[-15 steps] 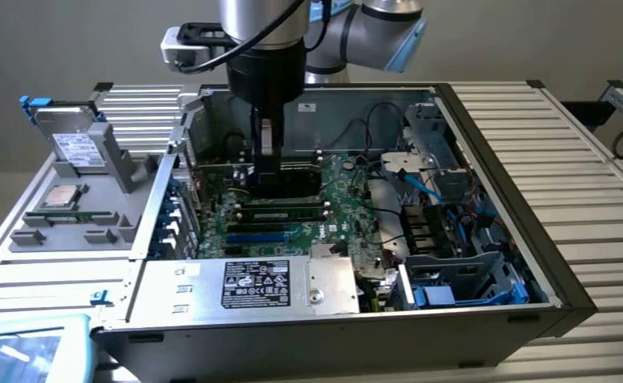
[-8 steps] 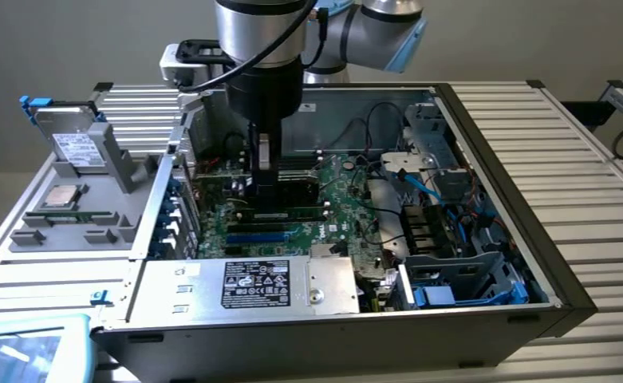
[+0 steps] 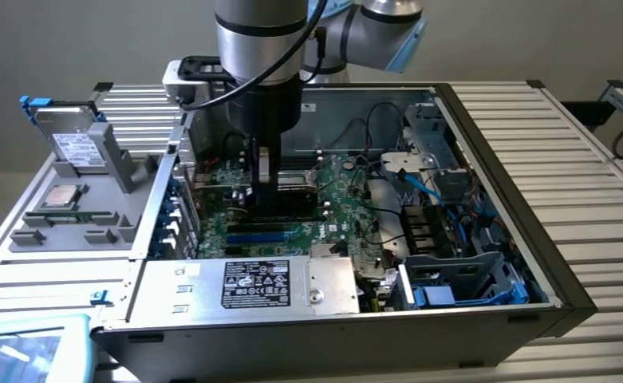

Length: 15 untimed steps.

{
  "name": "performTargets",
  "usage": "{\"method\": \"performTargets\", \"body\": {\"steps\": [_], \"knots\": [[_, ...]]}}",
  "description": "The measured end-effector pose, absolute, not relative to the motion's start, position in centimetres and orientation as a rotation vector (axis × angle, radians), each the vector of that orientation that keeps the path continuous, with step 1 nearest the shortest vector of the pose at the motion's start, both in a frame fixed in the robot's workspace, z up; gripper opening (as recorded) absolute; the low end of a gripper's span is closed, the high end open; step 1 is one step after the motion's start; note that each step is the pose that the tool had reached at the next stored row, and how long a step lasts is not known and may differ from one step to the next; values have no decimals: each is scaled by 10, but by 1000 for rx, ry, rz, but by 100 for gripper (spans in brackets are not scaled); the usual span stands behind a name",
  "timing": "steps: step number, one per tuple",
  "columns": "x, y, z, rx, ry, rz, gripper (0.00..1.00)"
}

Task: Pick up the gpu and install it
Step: 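Insert the gpu into the slot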

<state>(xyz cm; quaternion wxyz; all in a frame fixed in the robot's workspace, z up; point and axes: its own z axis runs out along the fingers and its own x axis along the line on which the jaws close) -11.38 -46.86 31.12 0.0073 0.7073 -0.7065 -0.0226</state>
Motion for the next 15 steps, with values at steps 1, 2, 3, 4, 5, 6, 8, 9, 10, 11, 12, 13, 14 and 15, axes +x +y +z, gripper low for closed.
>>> {"method": "performTargets", "body": {"steps": [1,2,3,4,5,6,8,9,10,11,12,13,14,15], "knots": [[-114,-469,310,2212,-2209,-71,28],[-114,-469,309,2212,-2209,-71,28],[-114,-469,308,2211,-2209,-71,28],[-114,-469,308,2211,-2209,-71,28],[-114,-469,308,2211,-2209,-71,28],[-114,-469,308,2211,-2209,-71,28],[-114,-469,308,2211,-2209,-71,28],[-114,-469,308,2212,-2209,-71,28],[-114,-469,307,2212,-2209,-71,28],[-114,-469,307,2212,-2209,-71,28],[-114,-469,306,2211,-2209,-71,28],[-115,-469,304,2211,-2209,-71,28],[-115,-469,302,2212,-2209,-71,28],[-116,-468,301,2211,-2209,-71,28]]}}
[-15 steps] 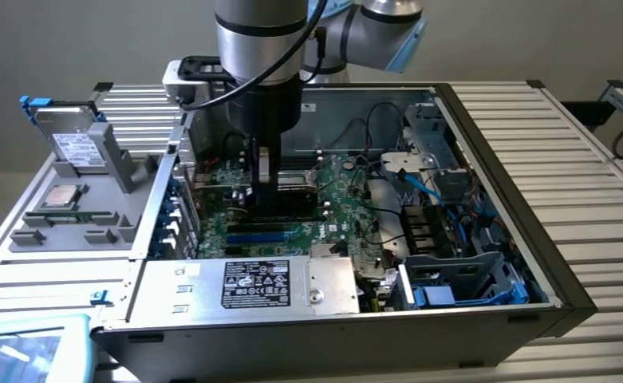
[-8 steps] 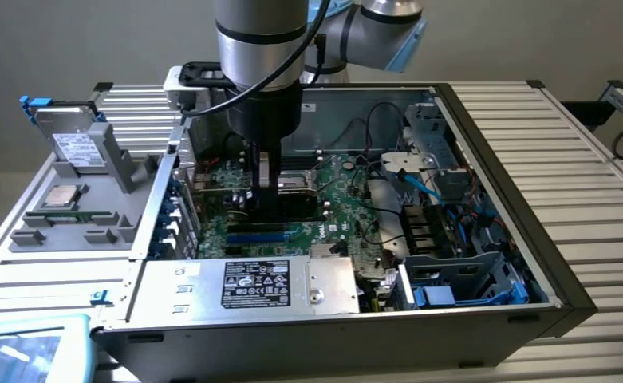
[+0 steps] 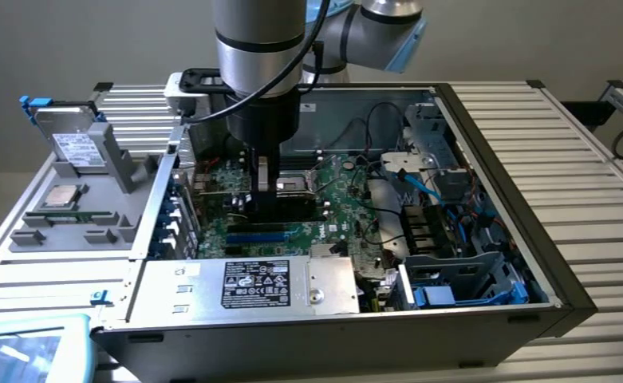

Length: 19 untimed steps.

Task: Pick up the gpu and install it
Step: 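Insert the gpu into the slot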

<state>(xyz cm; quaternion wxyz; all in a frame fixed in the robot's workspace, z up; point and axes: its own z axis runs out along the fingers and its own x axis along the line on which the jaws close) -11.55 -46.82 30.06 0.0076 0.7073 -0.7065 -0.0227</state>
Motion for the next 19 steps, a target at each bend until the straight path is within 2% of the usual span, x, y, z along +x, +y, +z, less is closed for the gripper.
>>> {"method": "performTargets", "body": {"steps": [19], "knots": [[-118,-463,290,2199,-2197,-56,28]]}}
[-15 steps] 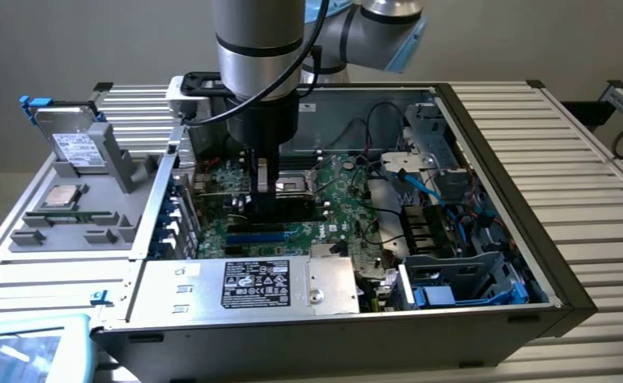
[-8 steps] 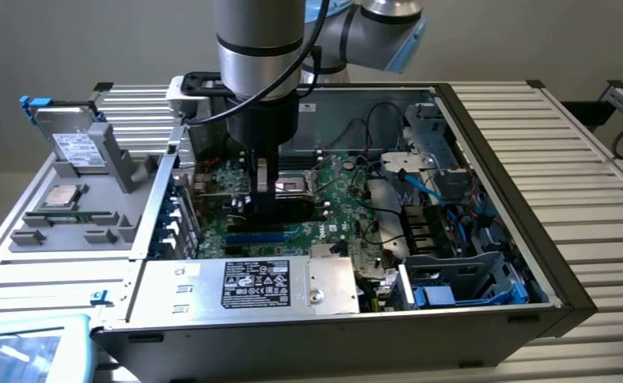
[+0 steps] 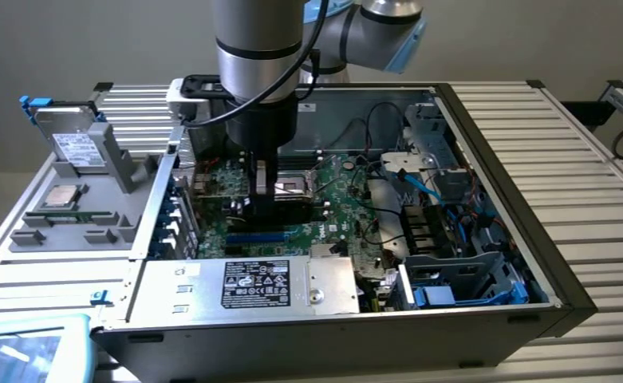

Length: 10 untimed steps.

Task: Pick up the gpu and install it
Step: 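Insert the gpu into the slot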

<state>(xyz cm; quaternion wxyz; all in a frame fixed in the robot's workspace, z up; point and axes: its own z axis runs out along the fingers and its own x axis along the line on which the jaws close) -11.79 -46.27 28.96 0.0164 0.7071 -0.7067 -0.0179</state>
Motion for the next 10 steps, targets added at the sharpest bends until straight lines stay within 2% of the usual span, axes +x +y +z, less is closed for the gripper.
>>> {"method": "performTargets", "body": {"steps": [10], "knots": [[-121,-462,279,2198,-2197,-56,28]]}}
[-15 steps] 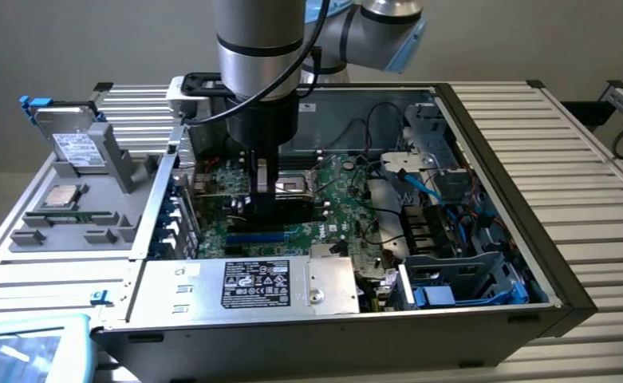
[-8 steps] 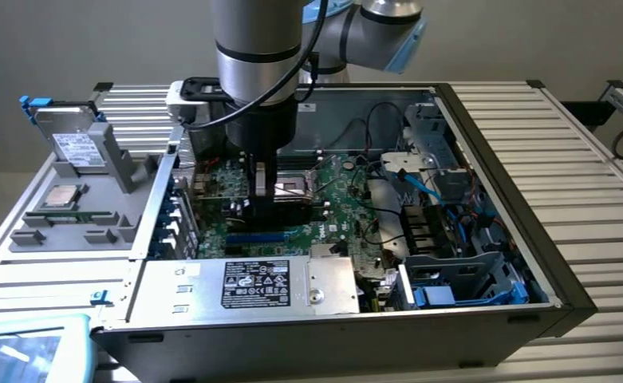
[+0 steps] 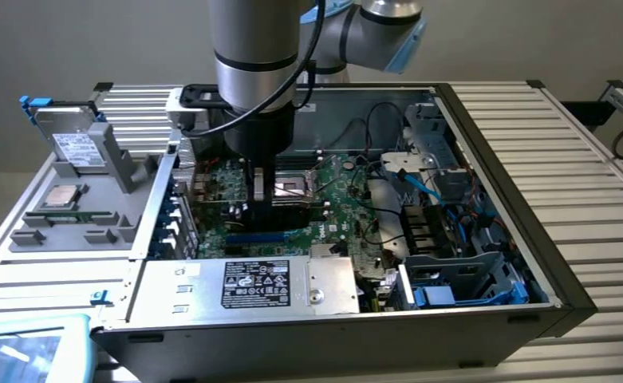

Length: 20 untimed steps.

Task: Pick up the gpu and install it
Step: 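Insert the gpu into the slot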

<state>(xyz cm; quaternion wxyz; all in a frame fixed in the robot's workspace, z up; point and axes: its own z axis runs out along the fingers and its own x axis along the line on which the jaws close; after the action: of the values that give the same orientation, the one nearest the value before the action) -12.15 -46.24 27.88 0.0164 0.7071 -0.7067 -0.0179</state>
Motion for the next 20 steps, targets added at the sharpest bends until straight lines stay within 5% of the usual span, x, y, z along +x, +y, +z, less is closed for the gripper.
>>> {"method": "performTargets", "body": {"steps": [20], "knots": [[-123,-460,274,2192,-2191,-53,28]]}}
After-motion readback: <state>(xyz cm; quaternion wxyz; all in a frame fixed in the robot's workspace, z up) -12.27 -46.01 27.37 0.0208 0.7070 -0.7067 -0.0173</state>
